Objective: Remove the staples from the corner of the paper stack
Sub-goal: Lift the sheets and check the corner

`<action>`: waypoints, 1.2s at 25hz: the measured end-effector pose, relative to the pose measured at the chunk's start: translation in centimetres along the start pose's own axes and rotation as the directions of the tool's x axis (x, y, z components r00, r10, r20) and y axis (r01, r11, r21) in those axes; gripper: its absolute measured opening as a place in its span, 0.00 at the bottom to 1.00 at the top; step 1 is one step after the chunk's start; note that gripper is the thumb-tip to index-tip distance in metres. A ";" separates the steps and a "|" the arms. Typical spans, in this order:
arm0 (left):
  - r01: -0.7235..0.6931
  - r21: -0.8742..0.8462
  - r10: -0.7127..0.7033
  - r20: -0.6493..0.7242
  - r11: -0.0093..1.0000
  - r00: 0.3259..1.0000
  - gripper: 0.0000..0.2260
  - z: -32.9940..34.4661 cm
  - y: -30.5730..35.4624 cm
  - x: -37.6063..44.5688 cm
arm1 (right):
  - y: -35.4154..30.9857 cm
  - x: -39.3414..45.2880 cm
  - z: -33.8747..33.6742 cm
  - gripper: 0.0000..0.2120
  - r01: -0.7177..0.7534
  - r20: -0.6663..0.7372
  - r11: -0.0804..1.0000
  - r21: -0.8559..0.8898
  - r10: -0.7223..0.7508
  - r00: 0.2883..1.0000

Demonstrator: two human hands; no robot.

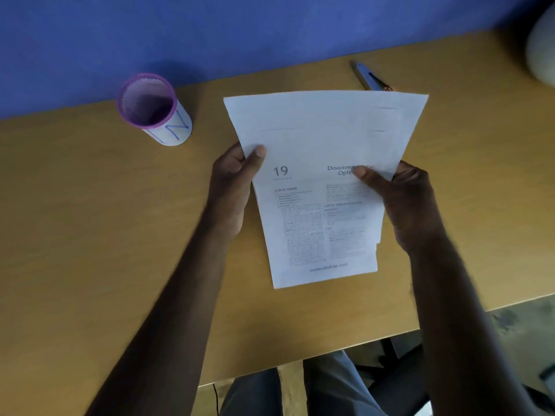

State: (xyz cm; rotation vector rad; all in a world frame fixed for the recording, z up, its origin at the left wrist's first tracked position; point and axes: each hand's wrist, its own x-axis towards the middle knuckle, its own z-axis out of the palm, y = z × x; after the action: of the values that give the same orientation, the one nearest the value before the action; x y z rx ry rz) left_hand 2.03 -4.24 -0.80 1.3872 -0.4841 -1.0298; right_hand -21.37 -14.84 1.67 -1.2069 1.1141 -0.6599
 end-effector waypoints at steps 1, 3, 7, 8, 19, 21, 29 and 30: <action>-0.022 -0.009 0.022 0.007 1.000 1.000 0.09 0.4 1.4 0.0 | -1.0 0.0 0.3 0.07 0.036 -0.008 0.999 0.009 -0.036 0.999; -0.104 -0.014 0.103 -0.023 0.995 0.994 0.07 1.2 4.7 0.0 | -3.2 -0.1 1.0 0.08 0.121 -0.025 0.992 0.039 -0.120 0.992; -0.297 -0.010 0.297 -0.035 0.955 0.954 0.06 2.4 10.4 -0.2 | -7.6 -0.8 2.1 0.09 0.312 -0.020 0.938 0.153 -0.313 0.950; -0.348 -0.010 0.348 -0.026 0.937 0.937 0.07 2.5 11.5 -0.4 | -8.4 -0.9 2.2 0.10 0.353 -0.035 0.921 0.165 -0.353 0.935; -0.246 0.075 0.250 -0.045 0.966 0.967 0.10 2.5 5.9 -1.3 | -2.8 0.3 3.1 0.13 0.204 -0.087 0.970 0.135 -0.194 0.977; -0.237 0.077 0.241 -0.049 0.968 0.969 0.11 2.4 5.3 -0.8 | -2.4 0.7 3.1 0.13 0.201 -0.088 0.968 0.147 -0.190 0.978; -0.266 0.103 0.267 0.007 0.958 0.964 0.15 2.6 6.0 -0.4 | -2.4 0.7 2.5 0.13 0.224 -0.087 0.965 0.136 -0.214 0.973; -0.258 0.107 0.259 0.005 0.960 0.966 0.17 2.7 6.1 -0.3 | -2.5 0.7 2.3 0.14 0.246 -0.063 0.960 0.137 -0.239 0.969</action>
State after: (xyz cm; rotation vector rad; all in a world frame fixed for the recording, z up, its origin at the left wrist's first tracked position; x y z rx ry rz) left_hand 1.59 -6.30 5.54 1.3794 -0.7033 -0.7941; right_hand -18.63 -15.23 3.78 -1.2189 0.9463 -0.9444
